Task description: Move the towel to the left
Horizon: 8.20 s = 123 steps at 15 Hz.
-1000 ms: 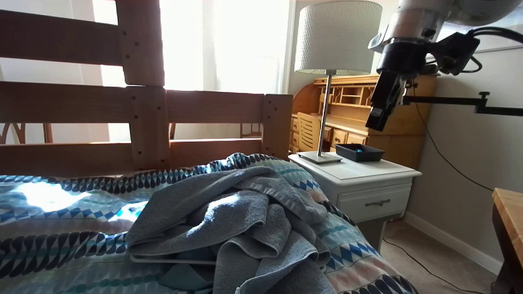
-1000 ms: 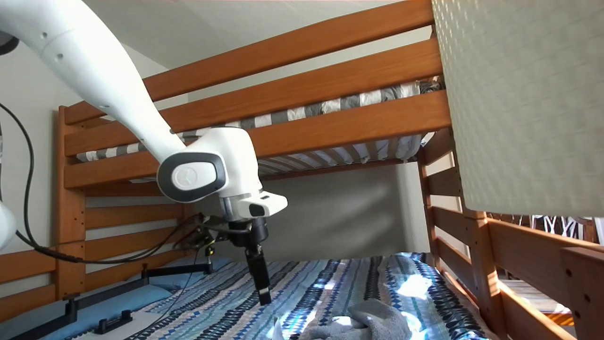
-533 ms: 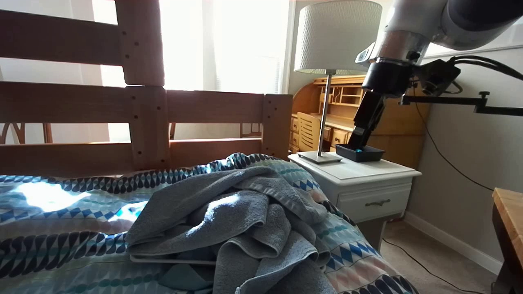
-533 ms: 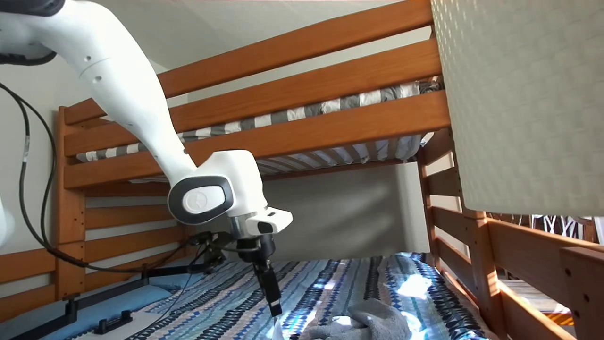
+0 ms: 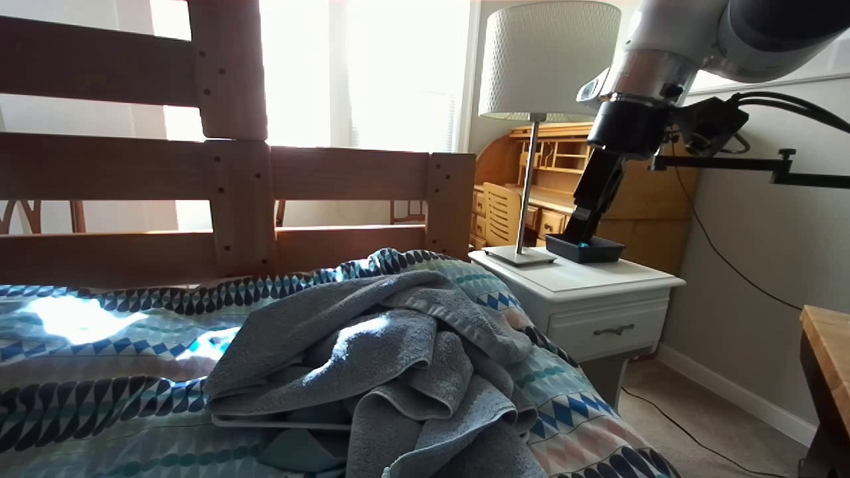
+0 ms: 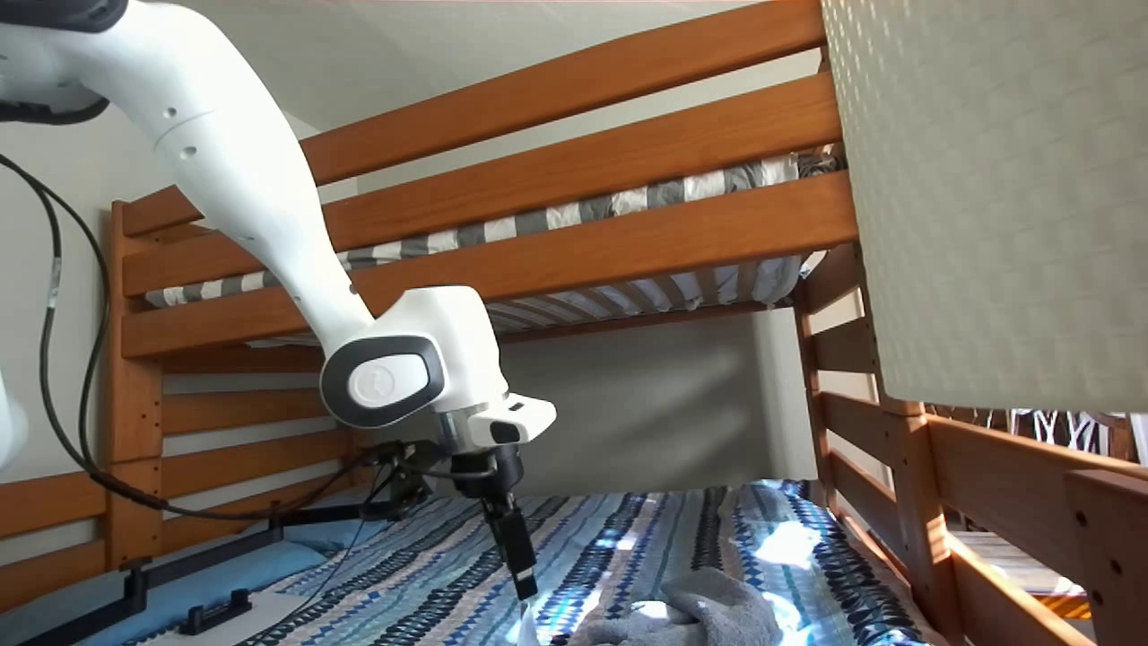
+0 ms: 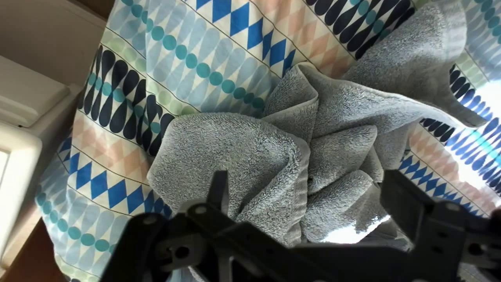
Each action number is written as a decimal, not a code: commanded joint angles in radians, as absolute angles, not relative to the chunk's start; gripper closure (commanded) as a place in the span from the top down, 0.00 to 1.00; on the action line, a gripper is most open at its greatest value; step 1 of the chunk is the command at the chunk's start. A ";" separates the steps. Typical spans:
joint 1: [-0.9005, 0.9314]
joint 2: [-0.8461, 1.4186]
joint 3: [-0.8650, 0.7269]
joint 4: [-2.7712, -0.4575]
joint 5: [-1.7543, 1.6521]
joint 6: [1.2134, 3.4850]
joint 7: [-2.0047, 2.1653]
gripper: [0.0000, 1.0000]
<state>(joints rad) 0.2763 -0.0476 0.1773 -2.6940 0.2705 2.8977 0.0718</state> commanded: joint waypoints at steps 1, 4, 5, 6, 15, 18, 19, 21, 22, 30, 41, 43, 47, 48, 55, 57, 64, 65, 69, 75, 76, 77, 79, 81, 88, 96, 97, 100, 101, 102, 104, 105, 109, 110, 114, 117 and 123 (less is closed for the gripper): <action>0.298 0.047 0.211 -2.632 0.365 2.908 -0.038 1.00; 0.279 0.118 0.257 -2.582 0.404 2.894 -0.117 1.00; 0.269 0.143 0.266 -2.573 0.382 2.909 -0.118 1.00; 0.264 0.173 0.263 -2.562 0.333 2.924 -0.083 1.00; 0.204 0.396 0.266 -2.390 0.270 2.966 -0.041 1.00; 0.221 0.456 0.232 -2.326 0.240 2.975 0.017 1.00; 0.233 0.472 0.214 -2.311 0.232 2.981 0.045 1.00; 0.231 0.506 0.218 -2.277 0.255 2.992 0.102 1.00; 0.232 0.520 0.217 -2.263 0.258 2.998 0.122 1.00; 0.281 0.583 0.158 -2.217 0.254 3.088 0.256 1.00; 0.328 0.628 0.110 -2.159 0.257 3.087 0.289 0.44; 0.321 0.634 0.118 -2.156 0.260 3.087 0.288 0.30; 0.288 0.639 0.158 -2.151 0.267 3.085 0.277 0.02; 0.272 0.639 0.178 -2.149 0.271 3.088 0.271 0.01; 0.020 0.548 0.455 -2.162 0.291 3.064 0.157 0.02; -0.064 0.506 0.545 -2.159 0.303 3.050 0.124 0.02; -0.265 0.362 0.801 -2.114 0.308 2.943 0.068 0.02; -0.280 0.336 0.828 -2.100 0.306 2.914 0.069 0.02; -0.335 0.277 0.935 -2.021 0.308 2.816 0.039 0.02; -0.342 0.227 1.013 -1.842 0.267 2.637 0.009 0.02; -0.335 0.230 1.016 -1.810 0.257 2.614 0.004 0.02; -0.329 0.227 1.021 -1.784 0.248 2.594 0.004 0.02; -0.317 0.231 1.029 -1.732 0.237 2.556 -0.006 0.02; -0.299 0.234 1.038 -1.680 0.222 2.517 -0.015 0.02; -0.239 0.234 1.070 -1.524 0.181 2.398 -0.029 0.02; -0.174 0.302 1.097 -1.399 0.179 2.289 -0.077 0.02; -0.168 0.313 1.092 -1.406 0.176 2.283 -0.083 0.02; -0.155 0.364 1.076 -1.442 0.175 2.247 -0.101 0.02; -0.151 0.385 1.070 -1.452 0.174 2.233 -0.107 0.02; -0.143 0.405 1.061 -1.459 0.169 2.221 -0.110 0.02; -0.134 0.449 1.046 -1.480 0.173 2.197 -0.123 0.02; -0.127 0.466 1.038 -1.489 0.170 2.180 -0.125 0.02; -0.033 0.490 0.900 -1.516 0.252 2.120 -0.177 0.02; -0.013 0.499 0.873 -1.523 0.259 2.110 -0.183 0.02; 0.097 0.531 0.739 -1.527 0.322 2.077 -0.244 0.02; 0.143 0.586 0.690 -1.487 0.385 2.017 -0.335 0.02; 0.200 0.689 0.622 -1.406 0.441 1.923 -0.439 0.02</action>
<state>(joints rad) 0.1608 0.6220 0.6554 -1.5027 0.4055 2.0042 -0.3927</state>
